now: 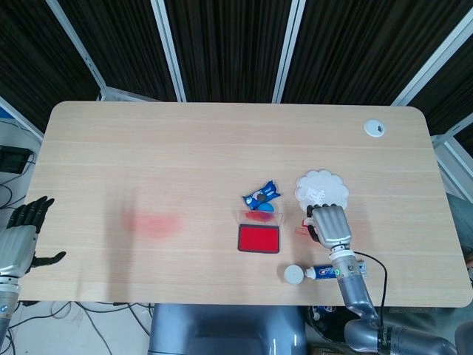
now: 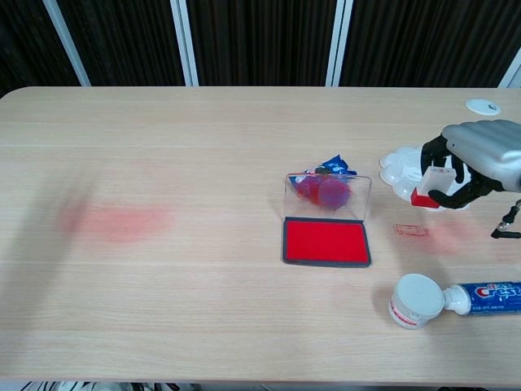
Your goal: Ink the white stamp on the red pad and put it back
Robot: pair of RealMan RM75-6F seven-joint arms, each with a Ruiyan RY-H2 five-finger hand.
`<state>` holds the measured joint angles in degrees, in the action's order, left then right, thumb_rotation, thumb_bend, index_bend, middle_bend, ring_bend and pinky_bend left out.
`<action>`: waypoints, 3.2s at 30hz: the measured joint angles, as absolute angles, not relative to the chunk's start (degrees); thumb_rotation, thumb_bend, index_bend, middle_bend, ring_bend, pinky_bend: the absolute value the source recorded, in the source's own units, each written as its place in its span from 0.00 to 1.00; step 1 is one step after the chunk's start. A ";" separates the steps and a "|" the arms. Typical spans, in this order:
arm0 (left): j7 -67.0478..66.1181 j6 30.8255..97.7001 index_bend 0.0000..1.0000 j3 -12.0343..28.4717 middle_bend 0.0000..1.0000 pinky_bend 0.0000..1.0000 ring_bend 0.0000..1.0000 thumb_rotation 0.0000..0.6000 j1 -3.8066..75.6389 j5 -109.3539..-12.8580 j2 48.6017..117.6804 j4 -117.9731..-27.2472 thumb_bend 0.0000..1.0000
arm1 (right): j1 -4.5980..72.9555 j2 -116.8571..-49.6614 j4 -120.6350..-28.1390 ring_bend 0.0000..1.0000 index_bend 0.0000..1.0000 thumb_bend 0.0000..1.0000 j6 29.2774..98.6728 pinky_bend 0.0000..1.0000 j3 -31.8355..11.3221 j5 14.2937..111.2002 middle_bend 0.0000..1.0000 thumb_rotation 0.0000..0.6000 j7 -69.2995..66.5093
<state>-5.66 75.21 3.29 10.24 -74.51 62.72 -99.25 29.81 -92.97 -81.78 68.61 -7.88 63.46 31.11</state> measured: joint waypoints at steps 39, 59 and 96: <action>-6.13 74.93 0.00 3.27 0.00 0.00 0.00 1.00 10.14 -74.32 62.73 -99.52 0.00 | 28.26 -97.58 -73.64 0.49 0.79 0.45 65.23 0.52 -7.25 63.68 0.59 1.00 29.78; -6.08 74.90 0.00 3.30 0.00 0.00 0.00 1.00 10.12 -74.31 62.67 -99.49 0.00 | 27.96 -98.59 -72.47 0.46 0.73 0.38 64.91 0.48 -7.31 63.34 0.54 1.00 31.12; -5.75 74.62 0.00 3.29 0.00 0.00 0.00 1.00 10.11 -74.21 62.32 -99.72 0.00 | 29.27 -97.47 -76.16 0.44 0.69 0.38 63.83 0.48 -8.50 59.55 0.51 1.00 38.53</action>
<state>-5.75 74.62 3.29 10.11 -74.21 62.32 -99.72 29.27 -97.47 -76.16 63.83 -8.50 59.55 38.53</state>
